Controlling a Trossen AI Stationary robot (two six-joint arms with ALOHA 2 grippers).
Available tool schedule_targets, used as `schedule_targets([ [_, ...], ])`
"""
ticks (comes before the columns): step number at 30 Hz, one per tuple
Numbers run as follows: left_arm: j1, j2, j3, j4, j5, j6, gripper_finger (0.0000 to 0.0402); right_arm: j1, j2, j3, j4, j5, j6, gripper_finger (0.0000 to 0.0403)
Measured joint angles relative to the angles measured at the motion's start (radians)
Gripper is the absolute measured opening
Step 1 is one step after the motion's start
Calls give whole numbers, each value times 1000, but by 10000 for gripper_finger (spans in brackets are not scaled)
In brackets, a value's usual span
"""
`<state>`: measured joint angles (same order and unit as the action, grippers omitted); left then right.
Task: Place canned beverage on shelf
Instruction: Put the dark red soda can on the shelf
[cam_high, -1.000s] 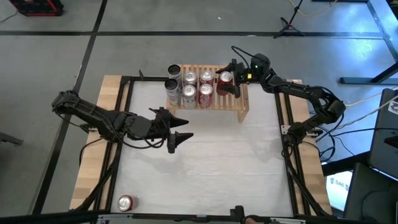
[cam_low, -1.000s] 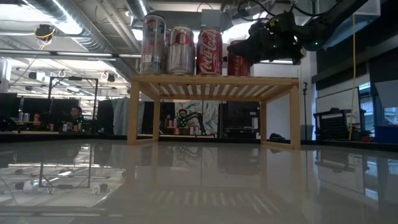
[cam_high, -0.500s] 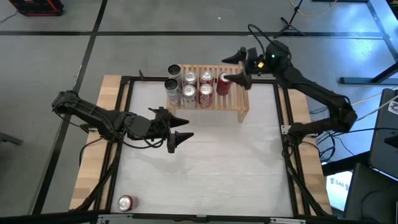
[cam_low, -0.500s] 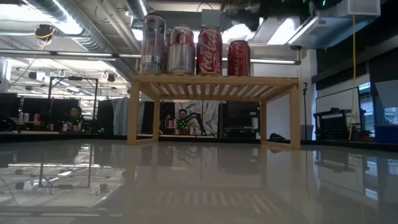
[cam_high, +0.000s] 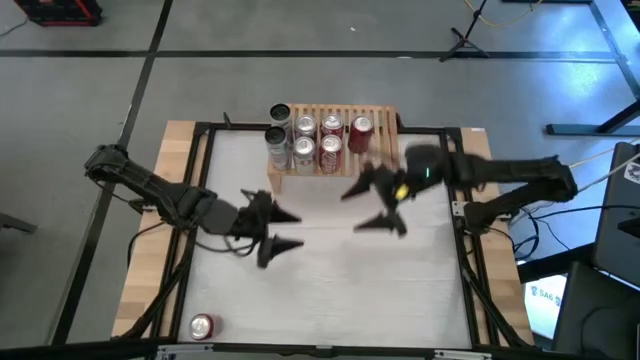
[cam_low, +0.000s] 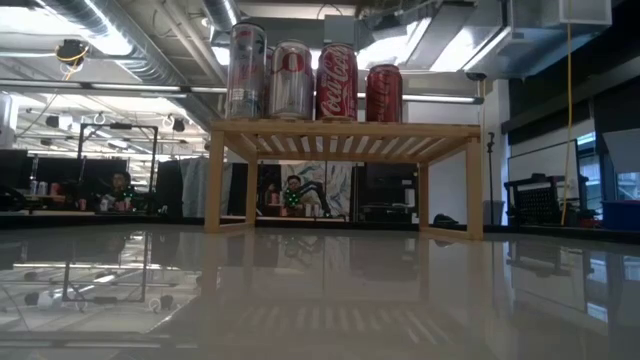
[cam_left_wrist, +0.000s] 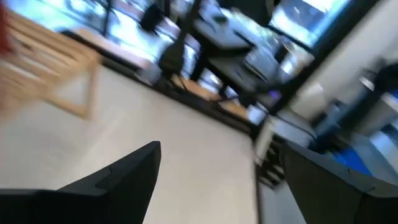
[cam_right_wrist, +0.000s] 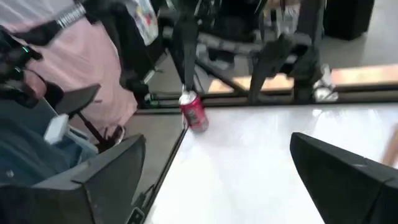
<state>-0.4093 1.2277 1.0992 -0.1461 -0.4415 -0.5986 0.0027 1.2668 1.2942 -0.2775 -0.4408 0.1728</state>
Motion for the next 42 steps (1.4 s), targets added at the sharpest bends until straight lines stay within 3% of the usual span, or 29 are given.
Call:
schedule_targets([
  [7,-187,-38,18,-71,36,-51,313,327,61,0,27,442,188,390],
  [13,-310,4,253,-420,27,-160,312,503,116,0,44,613,361,390],
  [17,-382,105,441,-743,44,-313,311,563,175,0,42,631,388,390],
  [22,-481,242,535,-1091,235,-669,311,583,271,0,43,632,362,390],
  [27,-591,319,537,-1128,433,-904,311,571,380,0,97,658,272,390],
  [33,-733,350,538,-1131,443,-1069,311,545,530,0,393,618,137,390],
  [37,-804,380,538,-1150,429,-1085,311,525,626,2,587,607,103,390],
  [42,-838,426,485,-1191,426,-972,311,482,751,93,622,621,98,390],
])
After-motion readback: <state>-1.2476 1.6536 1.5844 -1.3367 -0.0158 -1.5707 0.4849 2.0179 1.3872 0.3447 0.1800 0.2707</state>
